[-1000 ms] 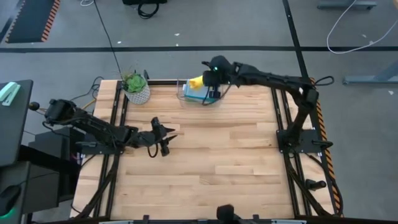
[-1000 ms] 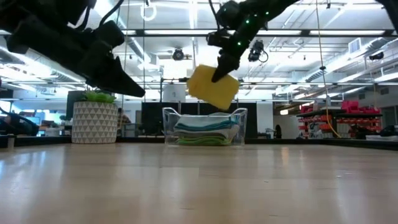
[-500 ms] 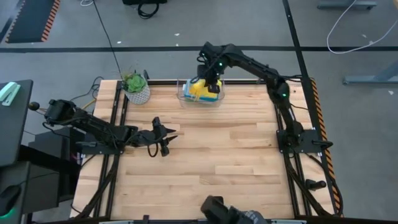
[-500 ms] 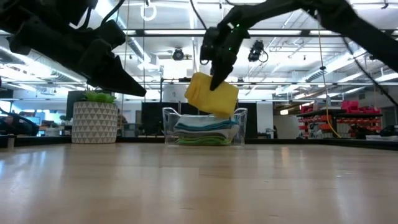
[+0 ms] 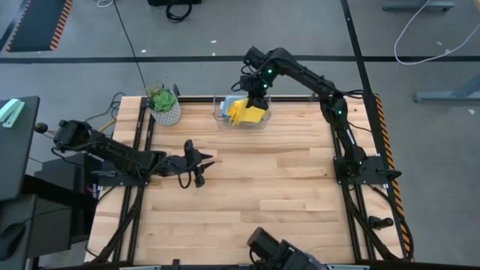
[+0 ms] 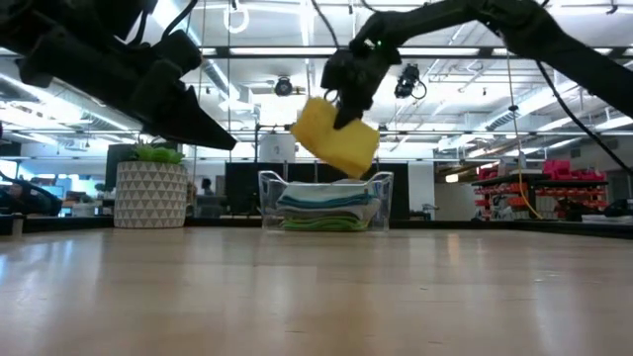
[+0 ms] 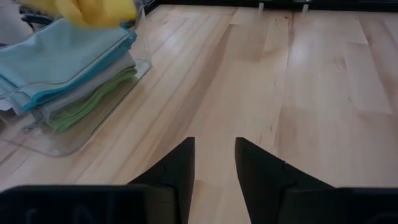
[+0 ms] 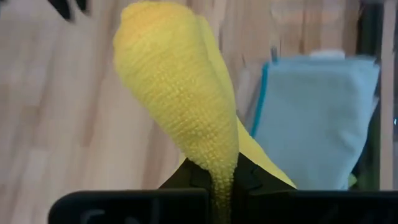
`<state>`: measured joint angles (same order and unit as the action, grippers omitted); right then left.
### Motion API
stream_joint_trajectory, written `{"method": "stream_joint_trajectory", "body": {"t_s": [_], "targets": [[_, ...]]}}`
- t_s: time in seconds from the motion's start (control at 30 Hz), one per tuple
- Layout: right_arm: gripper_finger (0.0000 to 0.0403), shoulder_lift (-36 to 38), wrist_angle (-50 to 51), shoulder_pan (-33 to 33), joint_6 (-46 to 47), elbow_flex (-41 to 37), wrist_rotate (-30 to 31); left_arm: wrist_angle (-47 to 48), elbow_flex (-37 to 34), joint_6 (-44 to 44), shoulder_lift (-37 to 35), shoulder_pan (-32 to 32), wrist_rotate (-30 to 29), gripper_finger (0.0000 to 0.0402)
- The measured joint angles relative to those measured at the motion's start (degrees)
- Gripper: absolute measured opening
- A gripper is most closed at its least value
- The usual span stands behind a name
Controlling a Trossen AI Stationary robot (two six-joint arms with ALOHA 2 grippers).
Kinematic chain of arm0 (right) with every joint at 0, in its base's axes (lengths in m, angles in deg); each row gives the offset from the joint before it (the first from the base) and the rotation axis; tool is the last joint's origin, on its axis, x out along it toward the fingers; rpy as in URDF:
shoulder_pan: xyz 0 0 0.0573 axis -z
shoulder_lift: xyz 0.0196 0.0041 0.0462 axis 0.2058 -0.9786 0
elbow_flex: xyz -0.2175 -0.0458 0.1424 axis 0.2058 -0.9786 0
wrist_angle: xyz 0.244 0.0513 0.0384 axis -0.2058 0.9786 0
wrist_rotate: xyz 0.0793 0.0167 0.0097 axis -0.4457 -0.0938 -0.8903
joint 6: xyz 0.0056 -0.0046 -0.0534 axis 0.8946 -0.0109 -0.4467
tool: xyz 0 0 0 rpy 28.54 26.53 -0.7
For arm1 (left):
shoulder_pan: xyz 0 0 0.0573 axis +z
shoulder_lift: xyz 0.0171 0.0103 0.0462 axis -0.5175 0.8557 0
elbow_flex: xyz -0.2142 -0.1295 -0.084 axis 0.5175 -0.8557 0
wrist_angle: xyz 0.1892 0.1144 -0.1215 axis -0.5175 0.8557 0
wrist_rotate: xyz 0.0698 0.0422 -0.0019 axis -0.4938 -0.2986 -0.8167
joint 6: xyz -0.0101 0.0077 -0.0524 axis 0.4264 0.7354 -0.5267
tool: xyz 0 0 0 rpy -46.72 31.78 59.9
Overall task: Fold microfiber towels
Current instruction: Stack the folded yellow microfiber cloth on top of the yellow microfiber cloth
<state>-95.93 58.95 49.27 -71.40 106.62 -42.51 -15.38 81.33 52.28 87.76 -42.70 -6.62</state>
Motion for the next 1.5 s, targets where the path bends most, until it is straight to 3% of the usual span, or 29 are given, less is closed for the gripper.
{"method": "stream_joint_trajectory", "body": {"t_s": [0.27, 0.77, 0.9, 1.03, 1.3, 1.4, 1.5], "targets": [[0.0017, -2.2, 0.0, 0.8, 1.4, 0.1, -2.0, -0.3, 0.0, 0.6, 0.0, 1.2, 0.0, 0.0117], [0.0025, -7.5, -7.9, 2.0, -0.1, 0.0, 5.6, -0.3, 0.0, 0.3, 0.0, 1.2, 0.0, 0.0113], [0.0062, -8.4, -11.3, 1.8, -0.6, 0.0, 10.9, -0.3, 0.0, 0.1, 0.0, 1.2, 0.0, 0.011], [0.013, -8.6, -15.8, 1.7, -0.4, 0.0, 16.5, -0.2, 0.0, -1.0, 0.0, 1.1, 0.0, 0.0115], [0.0255, -5.2, -17.2, 1.7, -0.3, -0.1, 18.2, -0.1, 0.0, -1.0, 0.0, 1.1, 0.0, 0.0124], [0.0265, -2.6, -17.2, 1.7, 0.1, 0.0, 17.5, -0.1, 0.0, -1.0, 0.0, 1.1, 0.0, 0.0121], [0.0223, -2.1, -16.7, 2.7, -1.5, -0.6, 8.4, -0.1, 0.0, -0.9, 0.0, 1.1, 0.0, 0.0115]]}}
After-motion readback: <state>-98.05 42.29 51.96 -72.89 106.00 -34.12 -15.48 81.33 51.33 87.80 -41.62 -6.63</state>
